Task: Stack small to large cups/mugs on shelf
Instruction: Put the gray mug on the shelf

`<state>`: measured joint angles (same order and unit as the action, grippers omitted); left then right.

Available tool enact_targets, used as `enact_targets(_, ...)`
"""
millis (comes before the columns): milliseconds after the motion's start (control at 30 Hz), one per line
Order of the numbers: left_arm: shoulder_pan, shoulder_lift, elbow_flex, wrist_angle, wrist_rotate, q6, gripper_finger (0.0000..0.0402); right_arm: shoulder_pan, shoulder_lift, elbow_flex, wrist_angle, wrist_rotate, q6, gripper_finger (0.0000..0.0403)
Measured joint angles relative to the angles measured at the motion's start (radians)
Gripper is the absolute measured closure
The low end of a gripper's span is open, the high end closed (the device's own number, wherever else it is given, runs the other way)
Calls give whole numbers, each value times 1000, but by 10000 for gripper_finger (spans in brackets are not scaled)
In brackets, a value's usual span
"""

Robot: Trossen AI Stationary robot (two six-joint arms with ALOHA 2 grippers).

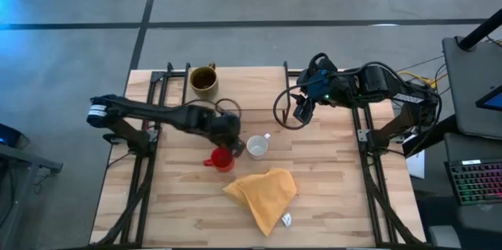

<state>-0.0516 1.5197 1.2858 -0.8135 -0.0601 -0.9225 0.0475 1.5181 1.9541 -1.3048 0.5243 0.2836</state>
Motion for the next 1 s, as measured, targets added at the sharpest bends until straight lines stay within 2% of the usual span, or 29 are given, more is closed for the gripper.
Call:
enact_targets(133, 25, 81, 126, -14, -4, 48, 259, 0, 0, 0, -6, 0, 19, 209)
enact_targets(233, 33, 146, 215, -86, -28, 71, 259, 0, -2, 0, -34, 0, 44, 209)
enact_targets(367, 38, 230, 266, -174, -22, 72, 259, 2, -5, 0, -66, 0, 74, 209)
enact_targets(567, 38, 274, 294, -130, -19, 95, 259, 10, -11, 0, -69, 0, 76, 209)
enact_targets(1000, 48, 311, 248, -43, -17, 108, 259, 14, -13, 0, -68, 0, 58, 209)
